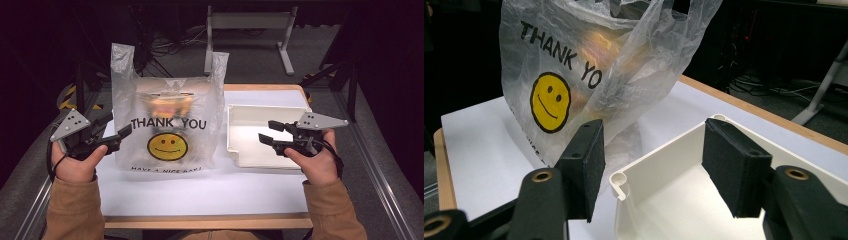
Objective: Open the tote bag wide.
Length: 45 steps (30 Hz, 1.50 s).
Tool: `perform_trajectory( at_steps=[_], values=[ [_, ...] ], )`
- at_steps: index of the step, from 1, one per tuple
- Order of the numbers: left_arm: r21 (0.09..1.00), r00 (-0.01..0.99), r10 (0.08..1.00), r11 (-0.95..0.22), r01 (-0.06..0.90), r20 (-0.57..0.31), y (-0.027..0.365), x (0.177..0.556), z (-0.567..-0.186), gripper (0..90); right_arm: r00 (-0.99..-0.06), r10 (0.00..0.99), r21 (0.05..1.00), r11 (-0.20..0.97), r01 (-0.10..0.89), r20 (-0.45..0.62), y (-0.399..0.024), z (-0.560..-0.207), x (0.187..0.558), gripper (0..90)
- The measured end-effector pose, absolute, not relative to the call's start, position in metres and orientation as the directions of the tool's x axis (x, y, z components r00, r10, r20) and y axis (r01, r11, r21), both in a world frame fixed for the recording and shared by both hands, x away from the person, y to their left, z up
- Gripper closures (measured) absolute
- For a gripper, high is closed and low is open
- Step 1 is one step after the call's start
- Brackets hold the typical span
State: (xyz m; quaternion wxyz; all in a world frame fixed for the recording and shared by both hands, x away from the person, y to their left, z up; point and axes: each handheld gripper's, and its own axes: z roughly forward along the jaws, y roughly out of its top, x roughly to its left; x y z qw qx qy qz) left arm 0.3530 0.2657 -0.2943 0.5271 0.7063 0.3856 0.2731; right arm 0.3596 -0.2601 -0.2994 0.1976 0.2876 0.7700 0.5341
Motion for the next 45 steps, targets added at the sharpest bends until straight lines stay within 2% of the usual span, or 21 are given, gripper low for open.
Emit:
perform_trajectory(
  at_steps=[6,10,12,14,15,17,21,23,26,27,28,29,35,42,45],
  values=[
    [0.953,0.539,0.842,-0.151,0.263,-0.015,0.263,0.369,-0.299,25.3,-0.751,0.66,0.935,0.268,0.233,-0.002,-0.261,-0.301,0.358,42.6],
    [0.949,0.528,0.849,-0.174,0.262,0.009,0.263,0.375,-0.303,30.4,-0.749,0.663,0.934,0.271,0.231,-0.007,-0.261,-0.301,0.355,42.7],
    [0.949,0.538,0.843,-0.178,0.261,0.01,0.265,0.376,-0.303,44.5,-0.748,0.664,0.935,0.269,0.232,-0.005,-0.262,-0.301,0.355,42.7],
    [0.951,0.549,0.836,-0.173,0.255,0.005,0.267,0.378,-0.304,50.9,-0.747,0.665,0.934,0.269,0.236,-0.003,-0.262,-0.302,0.355,42.8],
    [0.955,0.565,0.825,-0.149,0.257,-0.024,0.269,0.379,-0.305,54.9,-0.748,0.664,0.932,0.274,0.238,-0.004,-0.262,-0.303,0.355,42.9],
    [0.956,0.586,0.808,-0.116,0.269,-0.066,0.272,0.383,-0.307,54.9,-0.747,0.664,0.932,0.274,0.239,-0.003,-0.261,-0.303,0.355,42.8],
    [0.952,0.584,0.809,-0.122,0.28,-0.068,0.273,0.388,-0.311,56.8,-0.751,0.661,0.93,0.28,0.239,-0.006,-0.259,-0.304,0.355,42.7],
    [0.95,0.59,0.805,-0.134,0.281,-0.061,0.273,0.389,-0.311,63.1,-0.751,0.66,0.929,0.282,0.24,-0.007,-0.257,-0.305,0.356,42.7],
    [0.95,0.6,0.798,-0.14,0.28,-0.059,0.273,0.39,-0.312,77.8,-0.753,0.658,0.928,0.286,0.24,-0.008,-0.256,-0.306,0.356,42.9],
    [0.949,0.609,0.792,-0.155,0.276,-0.047,0.274,0.389,-0.312,77.8,-0.754,0.656,0.928,0.287,0.239,-0.009,-0.255,-0.306,0.356,43.3],
    [0.948,0.613,0.789,-0.158,0.276,-0.047,0.274,0.389,-0.312,85.0,-0.756,0.654,0.93,0.284,0.234,-0.01,-0.252,-0.306,0.356,44.6],
    [0.947,0.617,0.786,-0.162,0.276,-0.045,0.274,0.388,-0.311,88.1,-0.759,0.651,0.93,0.286,0.231,-0.012,-0.25,-0.306,0.357,45.3],
    [0.948,0.613,0.789,-0.167,0.272,-0.037,0.277,0.386,-0.31,89.6,-0.78,0.625,0.936,0.291,0.197,-0.03,-0.225,-0.305,0.366,50.1],
    [0.948,0.618,0.785,-0.166,0.271,-0.039,0.28,0.382,-0.309,89.5,-0.805,0.593,0.935,0.301,0.189,-0.028,-0.198,-0.298,0.382,49.3],
    [0.948,0.628,0.778,-0.172,0.269,-0.037,0.28,0.382,-0.31,89.4,-0.812,0.584,0.945,0.264,0.193,0.003,-0.19,-0.296,0.388,48.4]
  ],
)
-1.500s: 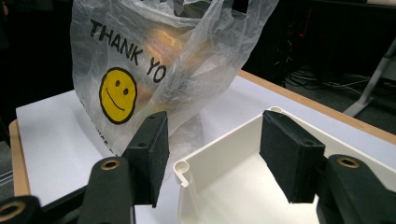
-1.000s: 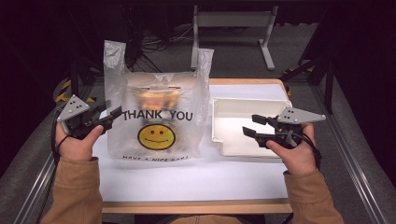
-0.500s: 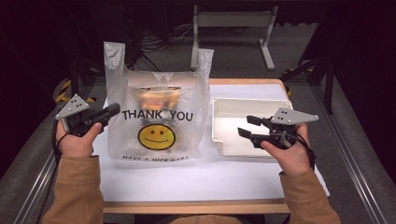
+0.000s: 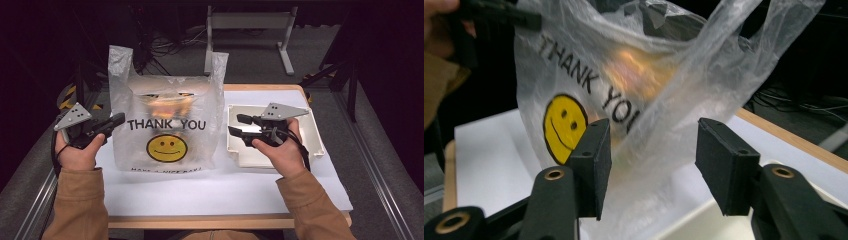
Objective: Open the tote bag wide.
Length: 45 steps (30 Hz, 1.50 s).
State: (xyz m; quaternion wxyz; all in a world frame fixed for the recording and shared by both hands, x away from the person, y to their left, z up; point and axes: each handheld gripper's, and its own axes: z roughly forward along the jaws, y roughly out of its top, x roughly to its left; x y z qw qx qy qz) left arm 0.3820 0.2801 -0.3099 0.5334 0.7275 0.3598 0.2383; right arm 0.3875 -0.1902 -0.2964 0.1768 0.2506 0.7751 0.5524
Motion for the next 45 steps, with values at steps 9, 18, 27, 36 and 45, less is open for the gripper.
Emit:
perform_trajectory(
  at_steps=[9,18,27,36,45],
  values=[
    [0.944,0.638,0.769,-0.185,0.273,-0.034,0.279,0.381,-0.31,89.5,-0.812,0.582,0.952,0.224,0.209,0.041,-0.171,-0.295,0.408,42.7],
    [0.942,0.654,0.756,-0.199,0.27,-0.028,0.28,0.379,-0.31,89.4,-0.766,0.643,0.947,0.243,0.209,0.004,-0.144,-0.302,0.437,32.3],
    [0.944,0.666,0.745,-0.192,0.27,-0.039,0.282,0.378,-0.31,89.4,-0.741,0.671,0.943,0.24,0.231,0.011,-0.122,-0.306,0.455,29.9],
    [0.942,0.67,0.741,-0.201,0.27,-0.034,0.281,0.377,-0.31,89.3,-0.755,0.655,0.915,0.312,0.255,-0.013,-0.109,-0.311,0.458,76.2],
    [0.943,0.668,0.743,-0.192,0.27,-0.04,0.286,0.375,-0.311,89.4,-0.792,0.611,0.935,0.285,0.213,-0.006,-0.119,-0.305,0.449,90.0]
  ],
)
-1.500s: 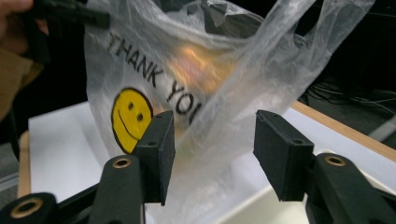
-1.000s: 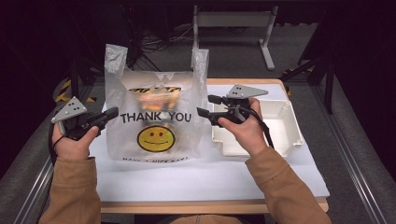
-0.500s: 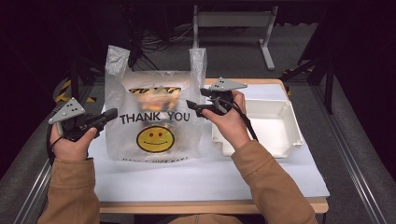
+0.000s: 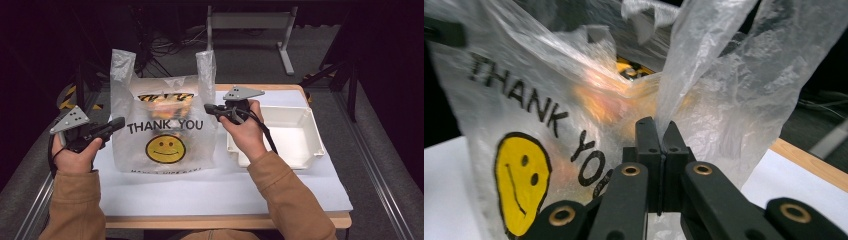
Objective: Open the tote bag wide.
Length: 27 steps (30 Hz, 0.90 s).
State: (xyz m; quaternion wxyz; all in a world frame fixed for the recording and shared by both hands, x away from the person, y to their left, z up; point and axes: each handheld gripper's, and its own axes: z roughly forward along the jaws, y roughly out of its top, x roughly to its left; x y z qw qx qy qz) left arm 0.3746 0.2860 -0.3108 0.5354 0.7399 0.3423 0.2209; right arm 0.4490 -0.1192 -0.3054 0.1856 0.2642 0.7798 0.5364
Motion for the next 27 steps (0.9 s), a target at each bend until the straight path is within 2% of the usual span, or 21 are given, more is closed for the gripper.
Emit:
perform_trajectory(
  at_steps=[7,27],
  values=[
    [0.936,0.669,0.742,-0.204,0.287,-0.043,0.289,0.37,-0.315,89.4,-0.819,0.572,0.945,0.29,0.151,-0.044,-0.124,-0.302,0.426,90.0],
    [0.893,0.711,0.703,-0.3,0.334,-0.03,0.278,0.371,-0.369,89.3,-0.838,0.546,0.929,0.317,0.193,-0.013,-0.132,-0.356,0.406,90.0]
  ],
)
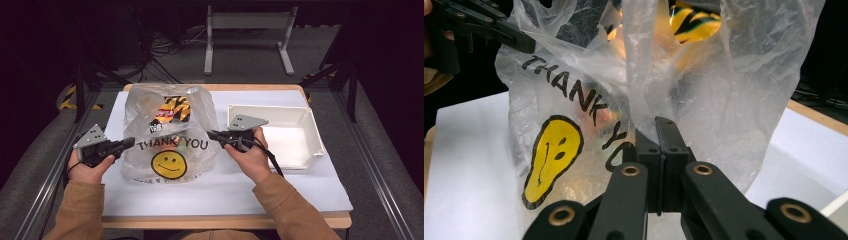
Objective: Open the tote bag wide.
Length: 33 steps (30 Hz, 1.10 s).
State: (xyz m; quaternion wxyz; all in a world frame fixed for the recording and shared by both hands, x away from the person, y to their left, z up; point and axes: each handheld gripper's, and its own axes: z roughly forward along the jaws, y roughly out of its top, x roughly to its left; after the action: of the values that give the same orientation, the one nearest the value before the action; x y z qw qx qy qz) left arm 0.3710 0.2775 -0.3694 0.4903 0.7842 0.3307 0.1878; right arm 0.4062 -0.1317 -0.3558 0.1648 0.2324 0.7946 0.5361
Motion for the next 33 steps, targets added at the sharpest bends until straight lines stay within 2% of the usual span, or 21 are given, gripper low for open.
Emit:
perform_trajectory(
  at_steps=[10,14,33],
  values=[
    [0.877,0.709,0.703,-0.31,0.367,-0.049,0.286,0.363,-0.399,89.0,-0.849,0.529,0.915,0.339,0.216,0.005,-0.134,-0.38,0.397,90.0],
    [0.863,0.712,0.701,-0.33,0.382,-0.047,0.287,0.363,-0.409,88.6,-0.853,0.522,0.894,0.384,0.229,-0.006,-0.132,-0.393,0.391,90.0],
    [0.825,0.714,0.696,-0.359,0.436,-0.074,0.287,0.37,-0.434,87.2,-0.862,0.506,0.858,0.443,0.26,-0.001,-0.122,-0.431,0.379,90.0]
  ],
)
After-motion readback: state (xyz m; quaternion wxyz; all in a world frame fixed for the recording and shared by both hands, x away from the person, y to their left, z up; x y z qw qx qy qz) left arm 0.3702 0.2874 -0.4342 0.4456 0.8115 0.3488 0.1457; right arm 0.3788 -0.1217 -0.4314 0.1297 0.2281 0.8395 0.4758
